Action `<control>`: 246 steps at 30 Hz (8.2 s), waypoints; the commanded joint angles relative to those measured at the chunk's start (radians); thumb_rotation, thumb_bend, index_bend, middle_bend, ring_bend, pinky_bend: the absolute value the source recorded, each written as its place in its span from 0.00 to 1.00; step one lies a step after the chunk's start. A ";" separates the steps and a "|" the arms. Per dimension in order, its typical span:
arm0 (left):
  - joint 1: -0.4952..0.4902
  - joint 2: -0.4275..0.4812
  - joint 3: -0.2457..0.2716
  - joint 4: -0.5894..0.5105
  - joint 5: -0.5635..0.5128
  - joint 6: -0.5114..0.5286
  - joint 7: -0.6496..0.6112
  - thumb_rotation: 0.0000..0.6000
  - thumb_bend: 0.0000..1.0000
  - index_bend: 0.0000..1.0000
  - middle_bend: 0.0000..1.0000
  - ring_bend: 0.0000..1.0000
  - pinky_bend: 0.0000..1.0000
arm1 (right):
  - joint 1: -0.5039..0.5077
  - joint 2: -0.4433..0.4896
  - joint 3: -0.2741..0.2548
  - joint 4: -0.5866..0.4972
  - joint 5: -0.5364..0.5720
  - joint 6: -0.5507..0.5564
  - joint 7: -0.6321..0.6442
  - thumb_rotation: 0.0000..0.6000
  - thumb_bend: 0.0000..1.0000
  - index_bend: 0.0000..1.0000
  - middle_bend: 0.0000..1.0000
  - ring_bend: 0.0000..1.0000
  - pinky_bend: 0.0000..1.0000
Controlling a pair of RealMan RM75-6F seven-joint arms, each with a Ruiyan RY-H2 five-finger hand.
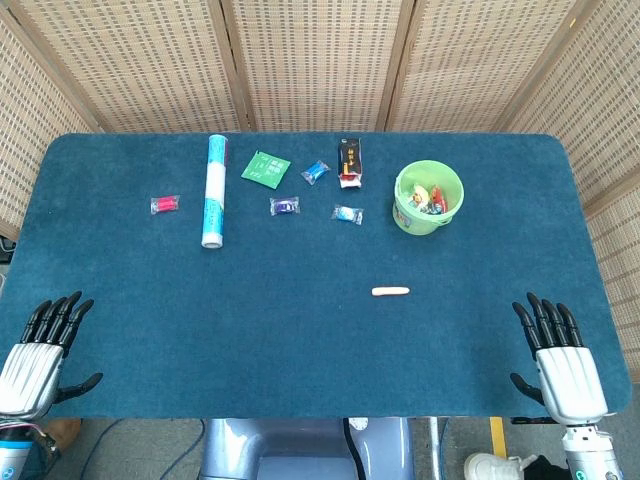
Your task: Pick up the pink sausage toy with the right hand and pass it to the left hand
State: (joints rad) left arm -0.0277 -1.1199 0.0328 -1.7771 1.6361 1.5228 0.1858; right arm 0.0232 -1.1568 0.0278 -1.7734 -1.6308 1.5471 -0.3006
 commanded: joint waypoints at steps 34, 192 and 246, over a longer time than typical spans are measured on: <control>-0.043 -0.074 -0.064 0.033 -0.158 -0.077 0.088 1.00 0.00 0.00 0.00 0.00 0.00 | 0.537 -0.292 0.243 0.304 0.446 -0.716 0.119 1.00 0.41 0.39 0.00 0.00 0.00; -0.711 -0.632 -0.219 0.498 -0.017 -0.302 0.166 1.00 0.43 0.54 0.00 0.00 0.00 | 1.065 -0.443 0.426 0.047 1.429 -0.544 -0.064 1.00 0.69 0.71 0.11 0.00 0.00; -0.650 -0.350 -0.318 0.213 -0.063 -0.132 0.183 1.00 0.61 0.80 0.00 0.00 0.00 | 0.848 -0.320 0.283 0.170 1.291 -0.665 0.131 1.00 0.69 0.78 0.15 0.00 0.00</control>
State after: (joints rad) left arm -0.6937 -1.5097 -0.2638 -1.5226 1.5740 1.3629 0.3583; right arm 0.8794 -1.4838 0.3161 -1.6040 -0.3328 0.8850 -0.1746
